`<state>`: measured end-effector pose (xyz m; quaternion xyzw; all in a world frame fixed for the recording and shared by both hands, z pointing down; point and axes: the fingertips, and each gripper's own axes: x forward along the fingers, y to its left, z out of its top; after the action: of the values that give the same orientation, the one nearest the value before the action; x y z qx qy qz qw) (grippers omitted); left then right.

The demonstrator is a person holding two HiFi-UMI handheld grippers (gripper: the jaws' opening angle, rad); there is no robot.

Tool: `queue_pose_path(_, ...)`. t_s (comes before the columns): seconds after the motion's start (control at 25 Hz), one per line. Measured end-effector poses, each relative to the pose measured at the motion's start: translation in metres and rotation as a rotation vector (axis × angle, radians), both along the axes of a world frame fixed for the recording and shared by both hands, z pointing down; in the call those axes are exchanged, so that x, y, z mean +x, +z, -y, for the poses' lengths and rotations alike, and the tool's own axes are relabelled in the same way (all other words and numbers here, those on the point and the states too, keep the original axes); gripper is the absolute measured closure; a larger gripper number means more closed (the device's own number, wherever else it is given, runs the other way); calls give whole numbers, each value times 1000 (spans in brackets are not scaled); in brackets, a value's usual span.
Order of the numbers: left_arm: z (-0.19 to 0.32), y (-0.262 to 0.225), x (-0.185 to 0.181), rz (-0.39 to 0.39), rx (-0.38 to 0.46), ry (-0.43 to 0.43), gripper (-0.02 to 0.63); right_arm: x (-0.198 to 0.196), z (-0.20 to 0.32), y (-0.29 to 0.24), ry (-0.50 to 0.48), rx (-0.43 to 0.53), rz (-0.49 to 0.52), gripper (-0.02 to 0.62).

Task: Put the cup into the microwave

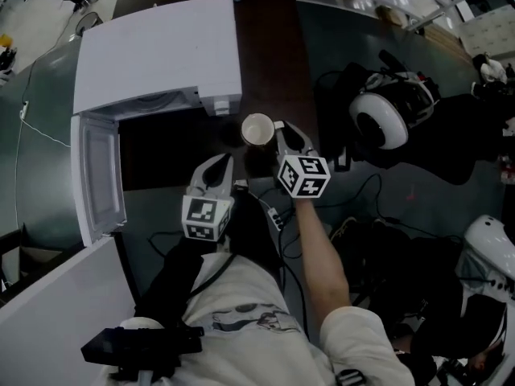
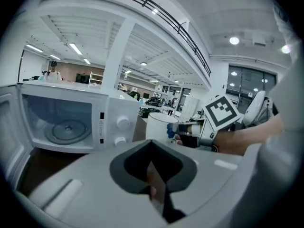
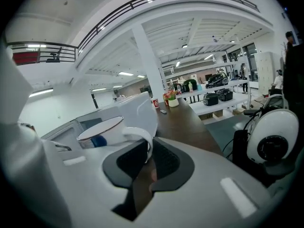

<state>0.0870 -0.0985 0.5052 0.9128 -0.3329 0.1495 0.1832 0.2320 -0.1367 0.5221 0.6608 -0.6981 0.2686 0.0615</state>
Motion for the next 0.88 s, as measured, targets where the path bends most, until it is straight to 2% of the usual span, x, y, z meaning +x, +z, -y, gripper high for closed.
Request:
queue_pose_path(0.52, -17, -14, -119, -38, 48, -87, 606, -116, -31, -6, -20, -24, 6, 561)
queue_pose_path(0.88, -12, -27, -193, -40, 82, -225, 606, -190, -17, -19, -92, -11, 13, 561)
